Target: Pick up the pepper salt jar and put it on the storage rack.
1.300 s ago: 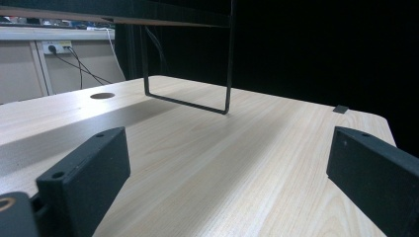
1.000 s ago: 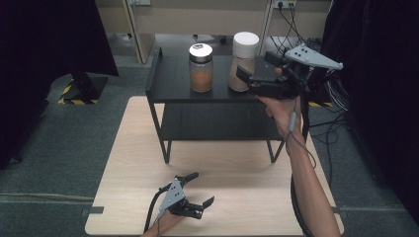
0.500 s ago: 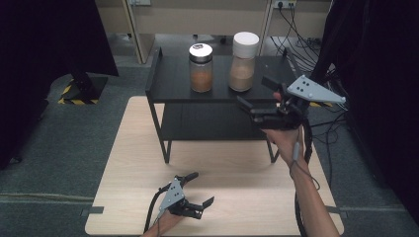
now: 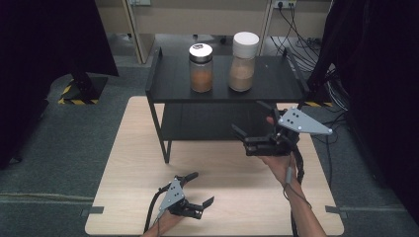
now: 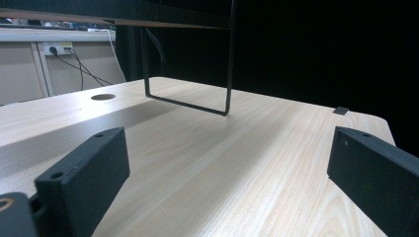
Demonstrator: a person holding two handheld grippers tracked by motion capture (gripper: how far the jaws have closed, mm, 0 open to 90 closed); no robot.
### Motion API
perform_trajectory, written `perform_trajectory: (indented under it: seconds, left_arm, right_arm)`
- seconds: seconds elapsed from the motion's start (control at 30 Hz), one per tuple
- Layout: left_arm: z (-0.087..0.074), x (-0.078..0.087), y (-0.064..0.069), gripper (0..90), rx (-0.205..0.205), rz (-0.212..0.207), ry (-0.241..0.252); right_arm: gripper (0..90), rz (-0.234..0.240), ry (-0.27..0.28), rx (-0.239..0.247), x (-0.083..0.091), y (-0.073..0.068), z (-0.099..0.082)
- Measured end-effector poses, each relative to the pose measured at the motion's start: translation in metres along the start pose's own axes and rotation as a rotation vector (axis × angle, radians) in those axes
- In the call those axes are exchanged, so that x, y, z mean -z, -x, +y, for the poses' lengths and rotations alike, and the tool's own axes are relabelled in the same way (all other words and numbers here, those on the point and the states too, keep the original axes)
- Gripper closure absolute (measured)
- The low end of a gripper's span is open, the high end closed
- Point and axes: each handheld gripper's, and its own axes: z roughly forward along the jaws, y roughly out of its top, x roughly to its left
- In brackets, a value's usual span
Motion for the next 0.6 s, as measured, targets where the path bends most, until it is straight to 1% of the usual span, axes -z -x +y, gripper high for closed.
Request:
perform_trajectory:
  seconds: [0.03, 0.07, 0.1, 0.23, 0.33, 0.47, 0.57, 0.6]
  left_arm:
    - [0.000, 0.000, 0.000, 2.2, 0.000, 0.000, 0.000]
    - [0.000, 0.000, 0.000, 2.2, -0.001, 0.001, 0.001]
    - [0.000, 0.000, 0.000, 2.2, -0.003, 0.002, 0.001]
    - [0.000, 0.000, 0.000, 2.2, 0.000, 0.001, 0.001]
    - [0.000, 0.000, 0.000, 2.2, 0.000, 0.002, 0.001]
    - [0.000, 0.000, 0.000, 2.2, -0.001, 0.002, 0.000]
    - [0.000, 0.000, 0.000, 2.3, -0.002, 0.002, -0.002]
    - [0.000, 0.000, 0.000, 2.3, -0.003, 0.001, -0.002]
  right_arm:
    - [0.2, -0.002, 0.000, -0.001, 0.001, -0.001, -0.005]
    - [0.2, -0.002, 0.000, -0.001, 0.001, -0.001, -0.005]
    - [0.2, 0.002, 0.000, -0.006, 0.002, -0.001, -0.010]
    - [0.2, -0.001, 0.009, 0.000, 0.006, -0.003, -0.024]
    - [0.2, 0.007, -0.002, -0.009, 0.009, -0.003, -0.034]
    - [0.2, -0.003, -0.025, -0.004, 0.012, -0.006, -0.050]
    - [0.2, 0.017, -0.022, -0.002, 0.014, -0.003, -0.066]
    - [0.2, 0.016, -0.023, -0.003, 0.015, -0.003, -0.071]
